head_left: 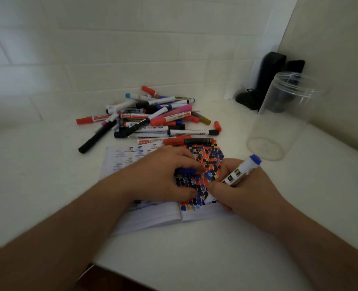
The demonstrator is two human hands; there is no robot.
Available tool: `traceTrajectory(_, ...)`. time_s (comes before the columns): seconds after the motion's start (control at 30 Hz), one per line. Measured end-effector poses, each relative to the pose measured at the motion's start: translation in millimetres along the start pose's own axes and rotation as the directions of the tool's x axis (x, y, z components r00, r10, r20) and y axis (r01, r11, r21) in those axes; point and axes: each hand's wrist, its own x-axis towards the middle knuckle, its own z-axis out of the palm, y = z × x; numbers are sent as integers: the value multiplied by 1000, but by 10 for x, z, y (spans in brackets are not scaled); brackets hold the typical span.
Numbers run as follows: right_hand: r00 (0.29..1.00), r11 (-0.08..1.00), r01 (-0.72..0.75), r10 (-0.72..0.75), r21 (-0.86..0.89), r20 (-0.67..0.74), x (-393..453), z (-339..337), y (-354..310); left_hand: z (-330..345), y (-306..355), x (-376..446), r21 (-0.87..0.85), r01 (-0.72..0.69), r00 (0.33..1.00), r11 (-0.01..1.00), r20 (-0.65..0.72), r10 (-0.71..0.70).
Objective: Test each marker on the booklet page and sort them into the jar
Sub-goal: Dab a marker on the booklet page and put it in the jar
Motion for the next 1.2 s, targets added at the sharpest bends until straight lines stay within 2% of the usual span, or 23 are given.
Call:
traceTrajectory(0.23, 1000, 1000, 0, 0, -26, 2, 0, 4, 16, 0, 24, -5, -12, 0, 1000, 1000, 1, 0)
traceTrajectory(0.5, 998, 989, 52, -54, -141, -12, 0, 41, 66, 15, 1, 1, -11, 9, 1000, 1000, 16, -9)
traceTrajectory(0.77, 998, 995, 54, -56, -80, -19, 4, 24, 70, 23, -8, -2, -8, 4, 1000, 1000, 0, -4)
traceTrajectory(1.03, 997, 988, 83, -82, -134, 10, -2, 45, 74, 16, -2, 5, -8, 2, 1000, 1000, -1, -2)
traceTrajectory(1.2, 998, 995, 64, -66, -79, -18, 11, 29, 80, 9, 6, -3, -17, 3, 1000, 1000, -4, -3)
